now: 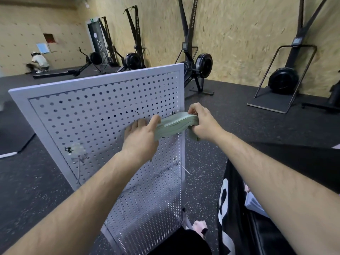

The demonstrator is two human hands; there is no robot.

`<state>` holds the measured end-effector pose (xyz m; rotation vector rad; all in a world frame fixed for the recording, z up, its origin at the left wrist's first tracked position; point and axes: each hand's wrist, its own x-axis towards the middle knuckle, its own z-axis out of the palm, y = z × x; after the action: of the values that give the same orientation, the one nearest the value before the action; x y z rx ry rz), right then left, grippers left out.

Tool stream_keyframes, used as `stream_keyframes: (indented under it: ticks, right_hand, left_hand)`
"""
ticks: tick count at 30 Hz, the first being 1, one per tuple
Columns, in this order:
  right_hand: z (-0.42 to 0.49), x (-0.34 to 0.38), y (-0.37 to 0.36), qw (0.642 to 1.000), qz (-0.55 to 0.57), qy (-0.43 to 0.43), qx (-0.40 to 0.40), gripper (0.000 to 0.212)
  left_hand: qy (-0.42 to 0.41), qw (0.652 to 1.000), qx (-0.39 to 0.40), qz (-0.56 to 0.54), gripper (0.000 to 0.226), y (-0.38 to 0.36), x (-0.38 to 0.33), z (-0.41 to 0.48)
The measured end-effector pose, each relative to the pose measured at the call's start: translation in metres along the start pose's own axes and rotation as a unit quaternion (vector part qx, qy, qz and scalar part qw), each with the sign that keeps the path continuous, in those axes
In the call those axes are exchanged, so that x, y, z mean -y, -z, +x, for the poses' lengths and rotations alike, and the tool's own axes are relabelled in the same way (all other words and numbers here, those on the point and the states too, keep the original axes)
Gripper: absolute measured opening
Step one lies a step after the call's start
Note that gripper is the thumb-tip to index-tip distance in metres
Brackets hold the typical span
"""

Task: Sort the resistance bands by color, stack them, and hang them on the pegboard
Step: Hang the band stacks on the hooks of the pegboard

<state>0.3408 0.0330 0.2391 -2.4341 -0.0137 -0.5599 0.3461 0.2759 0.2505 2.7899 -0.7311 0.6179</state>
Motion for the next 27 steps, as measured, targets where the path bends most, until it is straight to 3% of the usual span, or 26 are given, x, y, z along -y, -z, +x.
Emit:
stream_keyframes:
  ticks: [4,8,13,22,27]
  right_hand:
    - [-0.008,-0.008,-0.002,0.999,0.008,0.021,-0.024,0.048]
    - [-0.016,-0.005,0.006,1.000,0.012,0.016,0.002,0.047]
    - [-0.025,0.005,0.022,0.997,0.028,0.012,0.071,0.061]
    - [-0.027,0.007,0.027,0.998,-0.004,0.047,0.037,0.033]
    - [-0.028,0.017,0.029,0.997,-0.038,0.049,0.038,0.032]
  left_hand:
    - [-0.002,1.000,0.010,-0.019,0.053,0.001,0.000,-0.006]
    - [-0.008,1.000,0.011,-0.010,0.056,0.016,0.000,-0.012]
    - [-0.007,0.989,0.058,-0.133,0.047,0.028,0.003,-0.012]
    - [-0.005,0.986,0.037,-0.161,0.035,0.035,0.002,-0.014]
    - [0.001,0.988,0.037,-0.147,0.033,0.035,0.002,-0.012]
